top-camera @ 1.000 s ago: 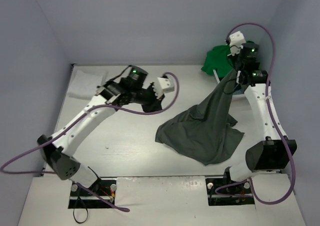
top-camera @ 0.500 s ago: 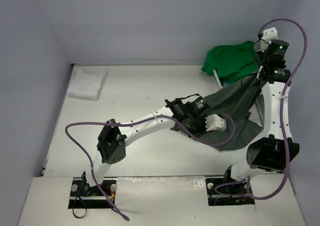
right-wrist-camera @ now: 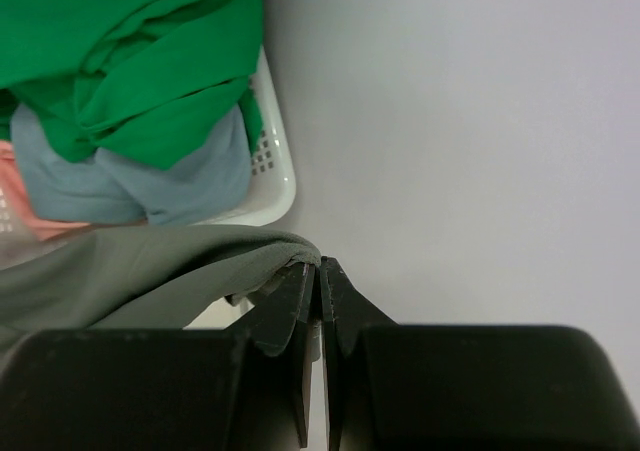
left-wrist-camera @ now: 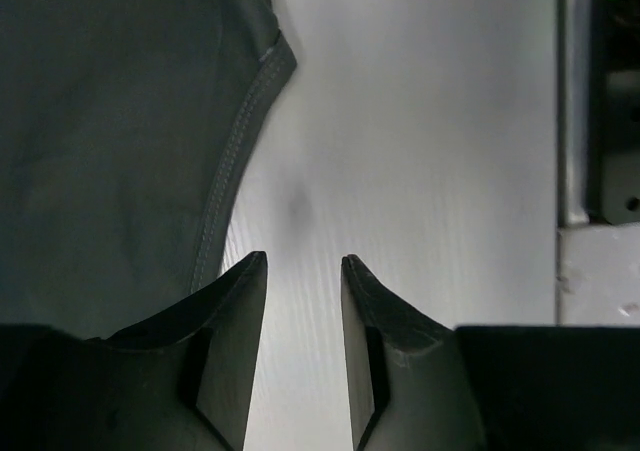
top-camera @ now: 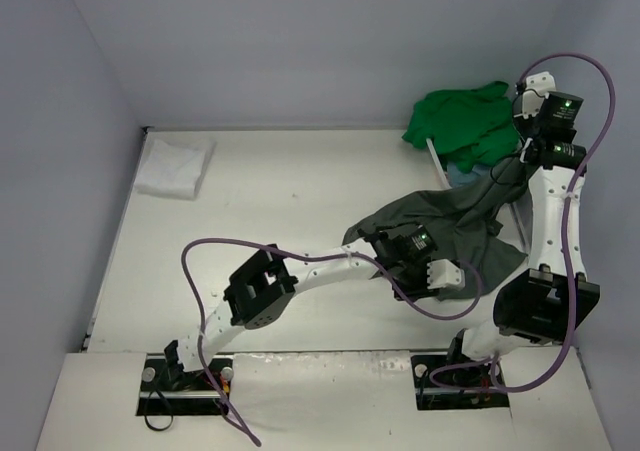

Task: Fold and stack the t-shirts

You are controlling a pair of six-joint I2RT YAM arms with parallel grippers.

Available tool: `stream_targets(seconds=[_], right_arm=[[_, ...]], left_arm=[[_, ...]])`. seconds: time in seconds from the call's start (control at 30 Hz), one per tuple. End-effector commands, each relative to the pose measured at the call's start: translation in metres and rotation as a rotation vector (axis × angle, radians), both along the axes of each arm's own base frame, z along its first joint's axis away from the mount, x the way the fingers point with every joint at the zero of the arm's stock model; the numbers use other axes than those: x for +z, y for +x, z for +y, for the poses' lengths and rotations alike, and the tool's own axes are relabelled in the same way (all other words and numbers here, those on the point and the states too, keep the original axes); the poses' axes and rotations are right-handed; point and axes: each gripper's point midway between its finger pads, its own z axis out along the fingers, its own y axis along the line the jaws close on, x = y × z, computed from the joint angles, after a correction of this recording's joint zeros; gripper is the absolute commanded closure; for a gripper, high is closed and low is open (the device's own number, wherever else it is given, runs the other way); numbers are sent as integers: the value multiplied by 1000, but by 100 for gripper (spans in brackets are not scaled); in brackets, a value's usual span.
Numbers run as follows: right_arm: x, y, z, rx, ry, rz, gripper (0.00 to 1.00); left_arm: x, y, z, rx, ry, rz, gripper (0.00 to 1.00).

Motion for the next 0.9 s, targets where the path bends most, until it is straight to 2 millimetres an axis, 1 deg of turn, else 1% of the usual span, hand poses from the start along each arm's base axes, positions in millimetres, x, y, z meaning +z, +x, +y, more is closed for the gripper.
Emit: stream_targets(seconds=[0.0, 0.03, 0.07, 0.1, 0.13, 0.17, 0.2, 0.23, 0.27, 0.3, 0.33, 0.37, 0.4, 0.43, 0.47, 0.5, 0.53, 0.57, 0.67, 0.7, 0.73, 0.8, 0.87], right_arm=[[36, -6, 10, 30, 5, -113, 100], [35, -7, 11, 35, 9, -111, 100], [35, -7, 12, 37, 12, -109, 100], [35, -8, 13, 38, 13, -110, 100], [36, -10, 12, 38, 14, -110, 100], [35, -10, 13, 38, 14, -108, 100], [36, -12, 13, 39, 15, -110, 100], [35, -13, 13, 41, 17, -106, 100], [36, -14, 13, 42, 15, -106, 100], [35, -15, 13, 42, 16, -104, 100], [36, -16, 14, 45, 16, -105, 100], [36, -18, 13, 43, 16, -107, 100], [35, -18, 12, 41, 18, -104, 100], [35, -19, 12, 43, 19, -104, 100], [35, -19, 12, 45, 17, -105, 100], [33, -20, 11, 43, 21, -101, 100], [33, -20, 11, 45, 19, -101, 100], [33, -19, 10, 45, 20, -99, 100], [35, -19, 9, 46, 18, -103, 100], [35, -18, 9, 46, 17, -103, 100], [35, -19, 9, 45, 17, -101, 100], [36, -20, 9, 46, 14, -103, 100], [37, -21, 8, 46, 10, -104, 100]], left_arm=[[44, 25, -42, 42, -202, -88, 68], [43, 30, -46, 52, -213, -99, 67], [34, 34, -52, 62, -208, -111, 67], [42, 39, -60, 64, -232, -122, 67], [26, 41, -63, 67, -206, -111, 67], [25, 46, -65, 81, -209, -113, 67], [34, 49, -73, 94, -237, -113, 67], [26, 51, -76, 101, -227, -102, 67], [28, 54, -79, 112, -235, -104, 67], [40, 58, -85, 123, -264, -108, 67], [32, 57, -87, 120, -249, -92, 67], [35, 55, -90, 110, -258, -83, 67], [30, 54, -93, 115, -257, -65, 67], [36, 53, -97, 115, -275, -54, 67], [37, 51, -99, 109, -277, -40, 67], [30, 47, -100, 102, -270, -11, 67], [35, 45, -102, 98, -278, 2, 67], [34, 39, -103, 82, -280, 32, 67], [25, 27, -97, 57, -248, 80, 67], [29, 24, -95, 45, -252, 91, 67], [20, 21, -91, 43, -232, 103, 67], [20, 15, -87, 31, -225, 117, 68], [14, 11, -81, 26, -205, 136, 68]])
